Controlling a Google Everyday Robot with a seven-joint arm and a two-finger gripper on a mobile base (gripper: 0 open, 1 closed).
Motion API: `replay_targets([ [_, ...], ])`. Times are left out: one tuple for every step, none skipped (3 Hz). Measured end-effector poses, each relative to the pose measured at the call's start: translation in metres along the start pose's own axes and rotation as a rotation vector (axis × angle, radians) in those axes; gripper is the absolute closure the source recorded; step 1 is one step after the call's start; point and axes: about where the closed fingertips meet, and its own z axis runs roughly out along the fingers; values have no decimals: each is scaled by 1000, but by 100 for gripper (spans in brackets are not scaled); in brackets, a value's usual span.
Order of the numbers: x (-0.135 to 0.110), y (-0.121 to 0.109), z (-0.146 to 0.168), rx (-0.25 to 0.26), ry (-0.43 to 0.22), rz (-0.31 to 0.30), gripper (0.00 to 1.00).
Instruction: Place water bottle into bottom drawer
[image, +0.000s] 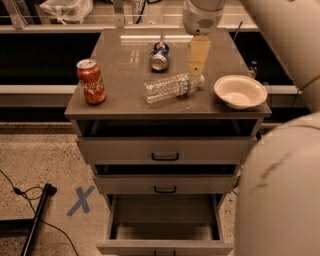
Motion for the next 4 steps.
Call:
replay_targets([
  [-5,10,43,-76,-14,-8,0],
  [-11,30,76,-138,-28,-25,0],
  [-25,42,95,-168,-59,-47,14],
  [-35,49,104,-184,-80,-63,37],
])
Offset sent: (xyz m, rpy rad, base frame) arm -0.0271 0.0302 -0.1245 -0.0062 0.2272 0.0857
